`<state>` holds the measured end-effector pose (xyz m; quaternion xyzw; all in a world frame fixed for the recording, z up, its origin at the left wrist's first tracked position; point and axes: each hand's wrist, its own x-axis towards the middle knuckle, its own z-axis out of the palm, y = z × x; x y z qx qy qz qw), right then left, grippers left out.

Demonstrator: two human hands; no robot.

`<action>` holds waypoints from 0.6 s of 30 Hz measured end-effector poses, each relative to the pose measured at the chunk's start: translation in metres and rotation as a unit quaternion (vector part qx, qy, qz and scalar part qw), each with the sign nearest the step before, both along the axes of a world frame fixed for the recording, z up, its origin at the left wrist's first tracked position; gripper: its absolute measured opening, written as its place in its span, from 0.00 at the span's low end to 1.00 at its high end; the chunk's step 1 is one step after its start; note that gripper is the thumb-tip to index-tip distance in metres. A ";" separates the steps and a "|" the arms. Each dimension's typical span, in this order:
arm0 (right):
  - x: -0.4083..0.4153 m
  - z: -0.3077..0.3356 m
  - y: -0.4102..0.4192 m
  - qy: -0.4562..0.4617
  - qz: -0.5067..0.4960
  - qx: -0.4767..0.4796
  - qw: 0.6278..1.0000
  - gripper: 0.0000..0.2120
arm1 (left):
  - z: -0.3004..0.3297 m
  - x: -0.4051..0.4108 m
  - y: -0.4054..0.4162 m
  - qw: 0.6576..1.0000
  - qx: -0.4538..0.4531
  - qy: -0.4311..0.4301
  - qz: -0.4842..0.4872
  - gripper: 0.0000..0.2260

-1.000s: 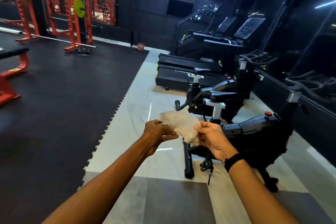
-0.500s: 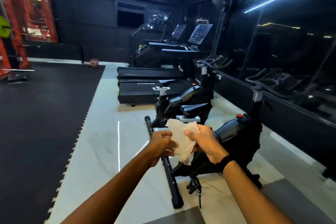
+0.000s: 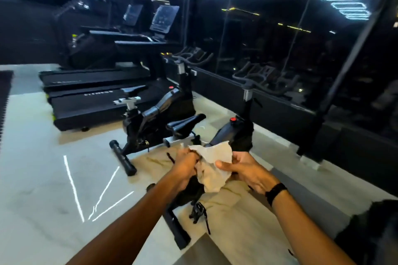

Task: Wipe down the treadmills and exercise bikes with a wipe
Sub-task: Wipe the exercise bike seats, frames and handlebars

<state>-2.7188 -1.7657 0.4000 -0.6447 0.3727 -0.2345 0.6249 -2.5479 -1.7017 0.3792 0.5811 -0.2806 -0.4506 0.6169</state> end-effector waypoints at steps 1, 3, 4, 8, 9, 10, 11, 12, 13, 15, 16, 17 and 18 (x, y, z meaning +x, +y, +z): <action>-0.006 -0.005 -0.004 0.003 0.001 0.018 1.000 0.18 | -0.001 -0.005 -0.007 1.000 -0.003 -0.001 -0.013 0.09; -0.022 -0.013 -0.015 -0.015 -0.039 0.050 0.998 0.15 | -0.003 -0.016 -0.027 0.999 -0.007 -0.014 -0.035 0.06; -0.029 -0.016 -0.021 -0.029 -0.075 0.064 0.995 0.12 | -0.005 -0.021 -0.035 0.999 -0.011 -0.017 -0.039 0.06; -0.065 -0.021 -0.049 -0.078 -0.223 0.087 0.968 0.03 | -0.007 -0.052 -0.072 0.996 -0.002 -0.012 -0.089 0.12; -0.074 -0.023 -0.054 -0.084 -0.239 0.084 0.964 0.04 | -0.010 -0.061 -0.080 0.994 0.003 -0.008 -0.108 0.13; -0.085 -0.026 -0.062 -0.088 -0.255 0.079 0.960 0.06 | -0.011 -0.074 -0.091 0.991 0.007 -0.004 -0.131 0.13; -0.094 -0.027 -0.069 -0.089 -0.265 0.073 0.957 0.07 | -0.012 -0.082 -0.101 0.989 0.006 -0.001 -0.146 0.12; -0.102 -0.028 -0.076 -0.089 -0.273 0.066 0.956 0.08 | -0.012 -0.091 -0.112 0.986 0.002 0.003 -0.167 0.09; -0.114 -0.028 -0.088 -0.086 -0.282 0.054 0.954 0.09 | -0.012 -0.102 -0.127 0.981 -0.004 0.011 -0.196 0.08; -0.133 -0.024 -0.109 -0.081 -0.294 0.045 0.951 0.08 | -0.010 -0.117 -0.151 0.968 -0.003 0.039 -0.247 0.08; -0.147 -0.020 -0.121 -0.086 -0.302 0.044 0.948 0.07 | -0.007 -0.128 -0.167 0.961 -0.004 0.051 -0.272 0.08; -0.160 -0.016 -0.131 -0.090 -0.309 0.038 0.946 0.07 | -0.005 -0.137 -0.180 0.954 -0.007 0.057 -0.296 0.08; -0.177 -0.011 -0.144 -0.097 -0.315 0.027 0.944 0.08 | 0.000 -0.151 -0.197 0.945 -0.007 0.047 -0.324 0.07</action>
